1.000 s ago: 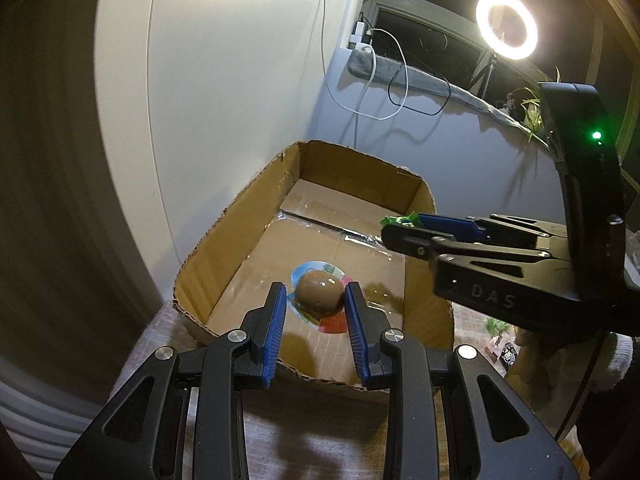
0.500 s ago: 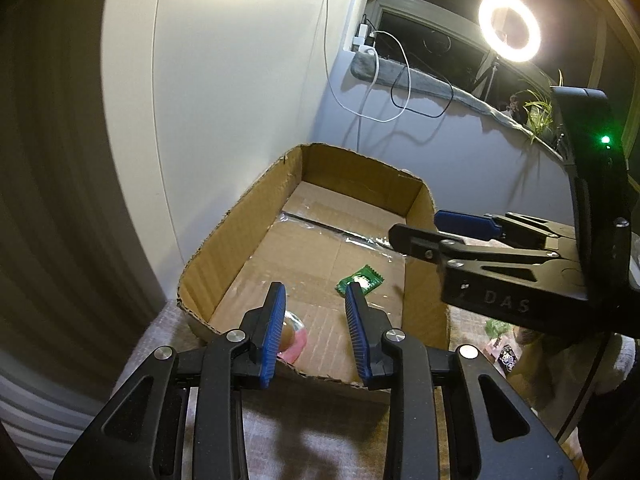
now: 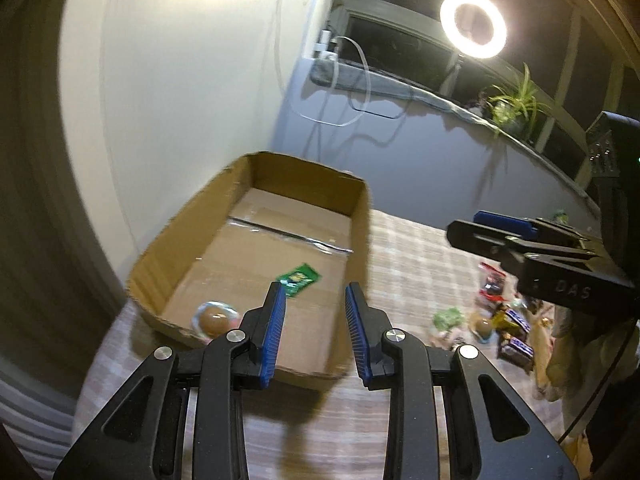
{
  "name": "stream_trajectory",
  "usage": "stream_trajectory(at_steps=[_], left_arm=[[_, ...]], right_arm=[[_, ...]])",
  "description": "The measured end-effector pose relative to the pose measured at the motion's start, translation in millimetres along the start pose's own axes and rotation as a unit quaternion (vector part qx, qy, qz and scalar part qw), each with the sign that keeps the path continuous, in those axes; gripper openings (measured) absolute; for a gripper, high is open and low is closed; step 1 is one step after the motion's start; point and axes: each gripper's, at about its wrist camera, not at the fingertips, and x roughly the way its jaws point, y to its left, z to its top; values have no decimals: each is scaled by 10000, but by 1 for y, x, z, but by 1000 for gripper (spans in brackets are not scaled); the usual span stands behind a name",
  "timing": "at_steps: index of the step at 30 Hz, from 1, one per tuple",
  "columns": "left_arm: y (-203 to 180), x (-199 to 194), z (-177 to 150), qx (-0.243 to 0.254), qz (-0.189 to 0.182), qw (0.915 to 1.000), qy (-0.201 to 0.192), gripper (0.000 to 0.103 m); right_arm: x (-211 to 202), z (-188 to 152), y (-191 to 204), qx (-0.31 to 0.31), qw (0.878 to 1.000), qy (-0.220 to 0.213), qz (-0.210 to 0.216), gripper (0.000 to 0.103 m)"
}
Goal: Organize snacks
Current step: 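Carry both snacks over the box and open both tools to drop them, then lower left tool to the pink-white candy while right tool approaches the egg tray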
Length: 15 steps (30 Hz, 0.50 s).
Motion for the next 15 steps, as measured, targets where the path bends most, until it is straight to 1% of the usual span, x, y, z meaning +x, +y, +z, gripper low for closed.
stream_trajectory(at_steps=[4,6,8,15], left_arm=[[-19,2,-3,104,-187,9997,64,29],[-30,6,-6,203,-278,9993,128,32],[-41,10,-10,315,-364,9986,201,33],[-75,32,-22,633,-690,9943,519,33]], right_arm=[[-25,-14,-19,155,9998,-41,-90,61],[-36,-24,-28,216,9997,-25,-149,61],[-44,-36,-38,298,9993,27,-228,61],[-53,-70,-74,545,9973,329,-377,61]])
